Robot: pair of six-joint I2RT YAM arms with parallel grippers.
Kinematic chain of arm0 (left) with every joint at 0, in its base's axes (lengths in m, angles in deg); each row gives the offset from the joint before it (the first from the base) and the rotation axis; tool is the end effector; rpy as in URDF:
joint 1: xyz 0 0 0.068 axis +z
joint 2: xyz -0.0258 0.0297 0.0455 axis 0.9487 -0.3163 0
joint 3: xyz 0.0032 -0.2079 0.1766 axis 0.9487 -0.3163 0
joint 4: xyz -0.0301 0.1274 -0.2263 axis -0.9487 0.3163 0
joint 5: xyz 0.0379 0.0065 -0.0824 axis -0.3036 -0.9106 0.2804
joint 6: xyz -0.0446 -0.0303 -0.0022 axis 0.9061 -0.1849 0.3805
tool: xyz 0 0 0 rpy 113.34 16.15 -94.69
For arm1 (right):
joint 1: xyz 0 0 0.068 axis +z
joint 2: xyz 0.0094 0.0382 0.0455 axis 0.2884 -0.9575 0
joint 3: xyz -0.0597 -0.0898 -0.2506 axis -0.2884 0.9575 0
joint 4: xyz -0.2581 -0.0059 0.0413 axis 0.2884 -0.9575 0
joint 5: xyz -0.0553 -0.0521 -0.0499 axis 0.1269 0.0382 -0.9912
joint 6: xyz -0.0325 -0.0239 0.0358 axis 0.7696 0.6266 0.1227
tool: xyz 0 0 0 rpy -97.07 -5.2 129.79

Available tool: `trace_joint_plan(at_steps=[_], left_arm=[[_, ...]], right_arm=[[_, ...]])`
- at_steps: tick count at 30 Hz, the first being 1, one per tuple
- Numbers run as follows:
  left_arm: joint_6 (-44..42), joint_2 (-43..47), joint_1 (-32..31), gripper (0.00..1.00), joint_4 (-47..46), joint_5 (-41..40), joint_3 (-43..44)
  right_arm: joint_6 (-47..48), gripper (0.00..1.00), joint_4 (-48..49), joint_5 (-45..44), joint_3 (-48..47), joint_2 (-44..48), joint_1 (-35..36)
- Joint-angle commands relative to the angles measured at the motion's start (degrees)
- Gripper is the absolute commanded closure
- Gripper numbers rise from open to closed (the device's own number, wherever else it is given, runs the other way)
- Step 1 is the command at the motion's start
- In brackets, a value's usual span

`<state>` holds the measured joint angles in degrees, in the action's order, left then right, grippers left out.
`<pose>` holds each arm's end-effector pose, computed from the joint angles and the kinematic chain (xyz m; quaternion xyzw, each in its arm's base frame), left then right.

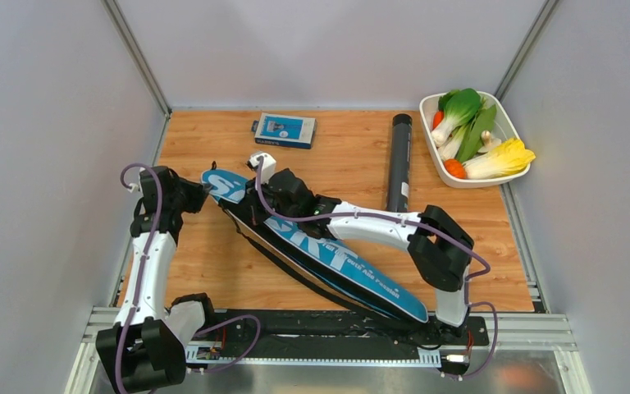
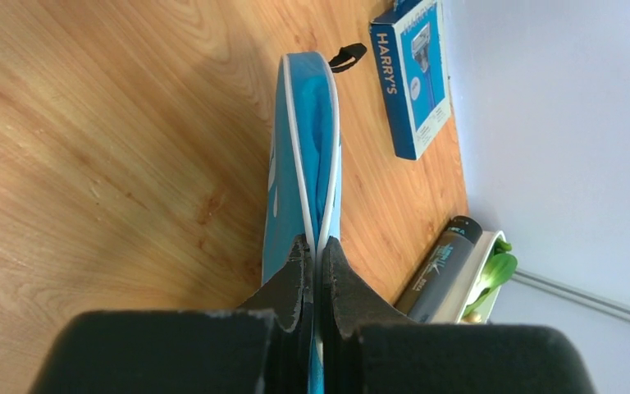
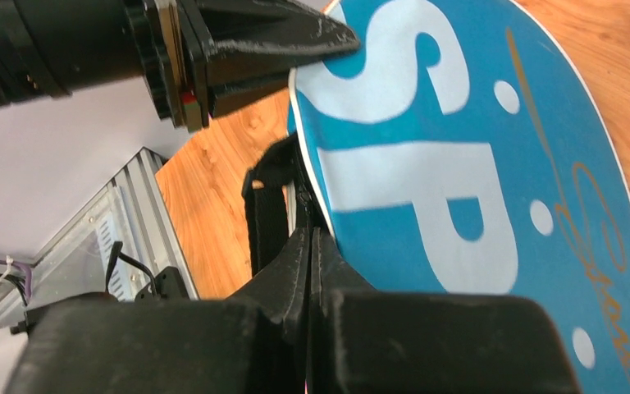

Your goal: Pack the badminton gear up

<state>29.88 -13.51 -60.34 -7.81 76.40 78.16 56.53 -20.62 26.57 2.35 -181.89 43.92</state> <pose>0.2104 0.0356 0.2740 -0.5112 0.7162 -0.2792 0.3844 0.2234 0.4032 0.2691 -0.2657 0.7598 0.4266 0.4125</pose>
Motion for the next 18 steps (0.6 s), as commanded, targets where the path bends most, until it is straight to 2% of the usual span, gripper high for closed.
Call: trace_joint_plan(at_steps=[1, 5, 10, 15, 18], left_arm=[[-1.99, 1.35, -0.16, 1.00, 0.13, -7.96, 5.75], [-4.05, -0.70, -0.19, 1.00, 2.56, -16.63, 11.12], [-4.94, -2.27, -0.15, 1.00, 2.75, -20.17, 15.25], [-5.25, -2.42, -0.05, 1.00, 3.69, -25.52, 17.65], [-5.48, -2.22, -0.09, 1.00, 3.57, -28.36, 18.75]], right_arm=[[0.63, 1.00, -2.00, -5.93, 6.56, 7.71, -1.24], [-1.27, 1.00, -5.35, -11.46, 15.66, 15.49, -1.33], [-3.48, 1.00, -9.76, -15.66, 27.10, 26.42, -2.12], [-10.62, 1.00, -20.73, -22.78, 37.01, 38.80, -5.80], [-14.00, 1.00, -28.67, -25.30, 41.26, 46.96, -10.56]])
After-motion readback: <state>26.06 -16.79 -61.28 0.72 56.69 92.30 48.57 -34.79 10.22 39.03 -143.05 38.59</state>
